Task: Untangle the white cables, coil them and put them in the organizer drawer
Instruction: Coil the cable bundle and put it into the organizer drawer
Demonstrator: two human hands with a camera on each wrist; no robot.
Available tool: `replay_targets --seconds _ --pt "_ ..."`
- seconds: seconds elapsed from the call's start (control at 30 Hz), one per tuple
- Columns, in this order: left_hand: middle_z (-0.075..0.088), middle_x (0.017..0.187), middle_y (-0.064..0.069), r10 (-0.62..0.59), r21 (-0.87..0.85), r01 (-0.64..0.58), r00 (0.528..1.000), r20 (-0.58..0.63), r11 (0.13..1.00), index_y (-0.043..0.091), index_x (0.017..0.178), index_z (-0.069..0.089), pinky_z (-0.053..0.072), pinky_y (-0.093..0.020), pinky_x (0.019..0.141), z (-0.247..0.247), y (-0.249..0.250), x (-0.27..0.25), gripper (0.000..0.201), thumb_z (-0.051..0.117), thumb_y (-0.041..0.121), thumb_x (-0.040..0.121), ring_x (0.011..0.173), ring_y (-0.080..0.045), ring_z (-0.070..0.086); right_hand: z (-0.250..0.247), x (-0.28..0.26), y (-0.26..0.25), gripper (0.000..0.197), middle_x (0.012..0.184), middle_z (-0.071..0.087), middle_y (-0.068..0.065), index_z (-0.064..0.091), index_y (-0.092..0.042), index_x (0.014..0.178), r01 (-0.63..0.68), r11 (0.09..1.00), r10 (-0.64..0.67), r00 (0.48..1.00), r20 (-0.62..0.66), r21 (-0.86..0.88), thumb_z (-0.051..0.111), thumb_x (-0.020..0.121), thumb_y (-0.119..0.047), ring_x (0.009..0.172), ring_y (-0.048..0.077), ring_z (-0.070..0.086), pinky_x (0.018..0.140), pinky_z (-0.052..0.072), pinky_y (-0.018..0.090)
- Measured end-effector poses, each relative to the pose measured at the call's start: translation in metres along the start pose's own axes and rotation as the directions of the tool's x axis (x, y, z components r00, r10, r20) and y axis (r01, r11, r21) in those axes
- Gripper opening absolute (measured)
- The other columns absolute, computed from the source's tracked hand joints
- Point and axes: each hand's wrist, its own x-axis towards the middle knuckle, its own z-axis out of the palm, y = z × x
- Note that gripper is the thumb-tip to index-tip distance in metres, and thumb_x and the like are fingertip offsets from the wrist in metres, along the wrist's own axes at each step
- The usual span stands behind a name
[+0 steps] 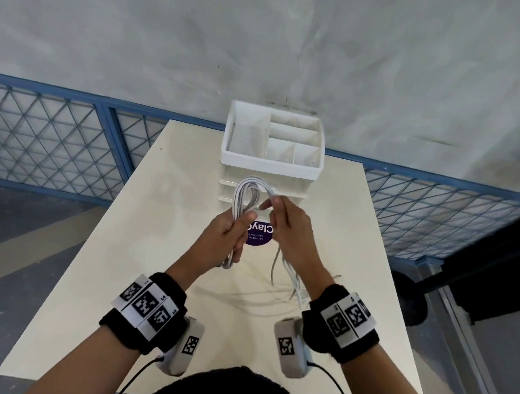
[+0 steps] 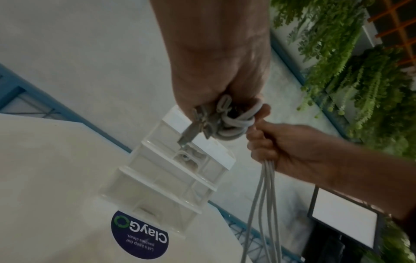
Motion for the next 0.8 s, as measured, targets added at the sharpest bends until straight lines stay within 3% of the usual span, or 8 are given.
replay_targets --seconds 0.07,0.17,0.27,0.4,0.57,0.63,0.7,0.8 --pt "0.044 0.041 0.007 0.045 0.006 -0.045 0.999 -0.024 0.999 0.023 0.079 0.055 0.036 -0.024 0.04 0.005 -0.002 0.003 0.027 0.039 0.032 0.098 0.035 -0.011 0.049 0.003 -0.005 -0.01 0.033 0.052 0.047 -0.005 0.06 -0.005 0.084 -0.056 0.998 0.055 0.998 0.028 0.036 0.038 0.101 -0.022 0.04 0.003 0.046 0.05 0.036 0.015" --pt "0.051 0.045 0.007 0.06 -0.011 -0.06 0.996 -0.061 0.998 0.02 0.075 0.051 0.042 -0.028 0.044 0.009 -0.005 0.007 0.028 0.041 0.034 0.097 0.041 -0.012 0.053 0.002 -0.006 -0.022 0.033 0.059 0.052 0.008 0.056 -0.007 0.078 -0.088 0.995 0.085 0.995 0.061 0.056 0.039 0.101 -0.024 0.041 0.003 0.05 0.047 0.038 0.01" --pt "0.054 0.054 0.009 0.101 -0.015 -0.103 0.989 -0.105 0.995 0.023 0.073 0.049 0.044 -0.024 0.05 0.011 -0.006 0.01 0.027 0.04 0.03 0.097 0.046 -0.004 0.051 -0.001 -0.001 -0.024 0.04 0.079 0.056 0.012 0.061 -0.016 0.071 -0.072 0.997 0.074 0.993 0.097 -0.026 0.039 0.099 -0.034 0.07 0.017 0.057 0.067 0.041 0.025" --pt "0.06 0.064 0.019 0.156 -0.005 -0.158 0.982 -0.108 0.987 0.026 0.089 0.056 0.04 -0.007 0.06 0.011 -0.005 0.013 0.022 0.037 0.024 0.099 0.06 0.006 0.054 -0.003 0.007 -0.02 0.041 0.101 0.059 0.015 0.073 -0.014 0.093 -0.178 0.983 0.165 0.967 0.196 0.051 0.043 0.096 -0.043 0.093 0.022 0.062 0.082 0.047 0.028" --pt "0.07 0.065 0.007 0.033 -0.091 -0.028 0.998 0.054 0.995 -0.002 0.085 0.066 0.046 -0.008 0.059 0.005 0.004 0.011 0.038 0.038 0.021 0.099 0.059 0.002 0.063 -0.008 0.009 -0.018 0.053 0.057 0.05 0.015 0.058 -0.004 0.06 -0.16 0.971 0.098 0.943 0.317 0.177 0.043 0.098 -0.039 0.058 0.026 0.049 0.07 0.044 0.028" --pt "0.068 0.059 0.006 0.032 -0.102 -0.026 0.998 0.06 0.994 -0.003 0.079 0.064 0.044 -0.006 0.056 0.004 0.009 0.009 0.039 0.04 0.021 0.099 0.054 0.003 0.062 -0.009 0.006 -0.019 0.058 0.064 0.051 0.023 0.055 0.013 0.082 -0.201 0.941 0.079 0.912 0.403 0.271 0.041 0.098 -0.041 0.061 0.033 0.047 0.074 0.047 0.033" --pt "0.065 0.055 0.002 0.02 -0.144 -0.014 0.999 0.039 0.99 -0.002 0.078 0.061 0.039 -0.004 0.043 0.003 0.017 0.01 0.038 0.039 0.021 0.099 0.043 0.001 0.058 0.0 0.0 -0.022 0.066 0.1 0.052 0.046 0.05 0.014 0.114 -0.277 0.909 0.126 0.895 0.429 0.312 0.033 0.098 -0.047 0.082 0.051 0.05 0.086 0.047 0.045" --pt "0.065 0.073 -0.019 0.056 -0.186 -0.056 0.998 -0.006 0.981 0.008 0.074 0.063 0.043 -0.015 0.041 -0.006 0.022 0.018 0.04 0.042 0.032 0.097 0.048 -0.015 0.06 0.018 -0.014 -0.017 0.057 0.119 0.06 0.024 0.05 -0.028 0.129 -0.305 0.865 0.115 0.894 0.434 0.399 0.003 0.1 -0.042 0.091 0.013 0.067 0.085 0.05 0.023"
